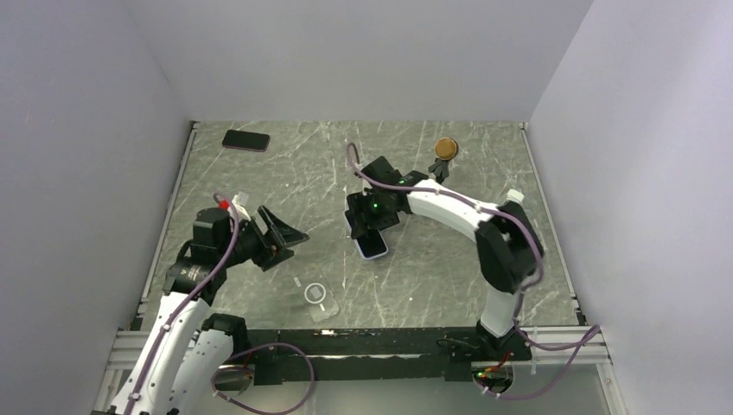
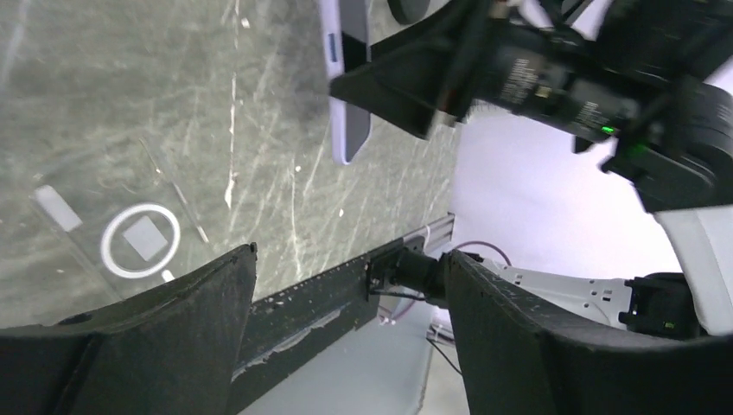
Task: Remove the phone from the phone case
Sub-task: Pick up the phone at the center of the board.
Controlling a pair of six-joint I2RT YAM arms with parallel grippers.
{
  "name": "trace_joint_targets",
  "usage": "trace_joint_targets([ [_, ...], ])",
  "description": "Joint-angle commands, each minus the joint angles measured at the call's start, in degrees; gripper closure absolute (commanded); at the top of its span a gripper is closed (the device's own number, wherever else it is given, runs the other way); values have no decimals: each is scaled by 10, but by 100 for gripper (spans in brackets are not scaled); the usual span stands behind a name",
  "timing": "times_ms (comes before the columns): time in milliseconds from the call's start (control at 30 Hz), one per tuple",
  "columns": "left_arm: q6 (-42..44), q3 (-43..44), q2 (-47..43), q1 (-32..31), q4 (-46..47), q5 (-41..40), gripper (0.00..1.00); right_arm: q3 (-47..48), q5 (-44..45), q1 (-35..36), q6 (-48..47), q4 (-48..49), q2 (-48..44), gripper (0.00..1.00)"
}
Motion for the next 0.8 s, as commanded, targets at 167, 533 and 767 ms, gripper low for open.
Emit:
trace_joint_targets([
  [167, -65, 3, -9, -169, 165, -126, 29, 32, -135, 3, 230, 46, -163, 100],
  [533, -27, 149, 112, -386, 96, -317, 19, 142, -198, -1, 316, 31, -160, 100],
  [767, -18, 244, 163, -418, -19, -417, 40, 122, -171, -2, 335, 29, -194, 100],
])
